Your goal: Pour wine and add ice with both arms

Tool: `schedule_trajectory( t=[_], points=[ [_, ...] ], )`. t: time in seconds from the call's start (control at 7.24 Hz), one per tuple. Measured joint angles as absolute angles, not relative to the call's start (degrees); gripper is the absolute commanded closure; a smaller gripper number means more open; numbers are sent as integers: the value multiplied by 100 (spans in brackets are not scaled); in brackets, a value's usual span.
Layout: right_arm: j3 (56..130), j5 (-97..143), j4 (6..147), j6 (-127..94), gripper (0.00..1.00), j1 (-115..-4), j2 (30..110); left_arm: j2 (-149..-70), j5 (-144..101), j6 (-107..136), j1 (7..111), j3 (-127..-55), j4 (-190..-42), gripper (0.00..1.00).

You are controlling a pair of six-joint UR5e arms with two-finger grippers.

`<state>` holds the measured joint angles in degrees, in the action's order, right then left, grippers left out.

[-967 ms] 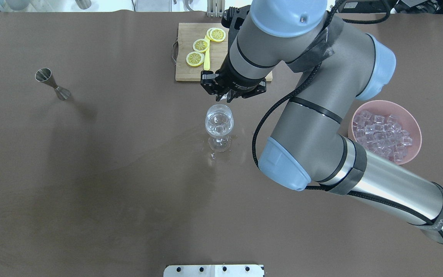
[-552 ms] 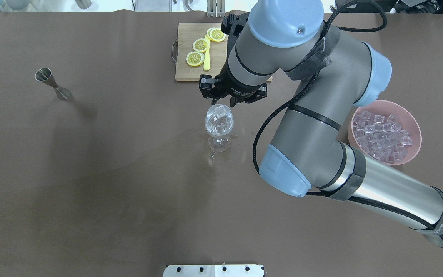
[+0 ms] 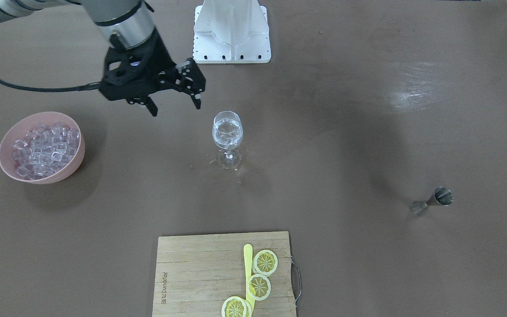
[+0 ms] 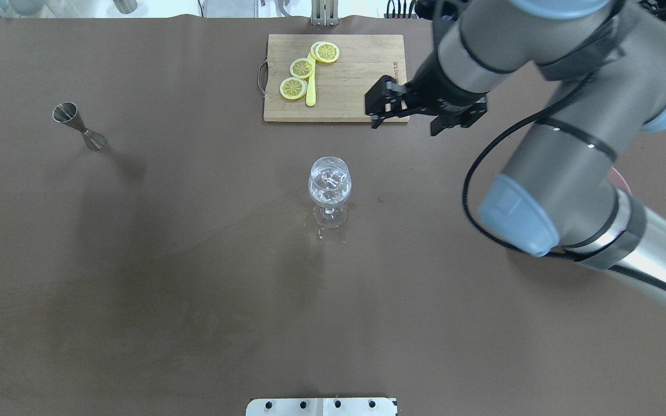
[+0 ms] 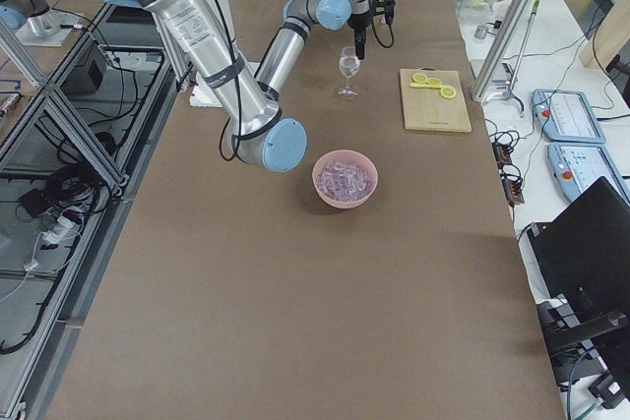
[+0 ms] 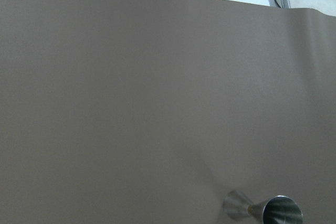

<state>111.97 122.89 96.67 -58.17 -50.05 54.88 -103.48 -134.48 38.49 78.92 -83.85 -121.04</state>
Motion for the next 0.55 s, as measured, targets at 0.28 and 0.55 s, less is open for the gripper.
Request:
schedule_trajectory(
  t=[0.28,0.55],
  points=[
    [11118,12779,9668,-3635,0,-6199,6582,-10336,-13335,3810,7926,-8387,-12060,1],
    [10500,12917,9637,-1729,0,-7176,7233,-10343,-13372,3615,8008,-8389,-11687,1]
  ],
)
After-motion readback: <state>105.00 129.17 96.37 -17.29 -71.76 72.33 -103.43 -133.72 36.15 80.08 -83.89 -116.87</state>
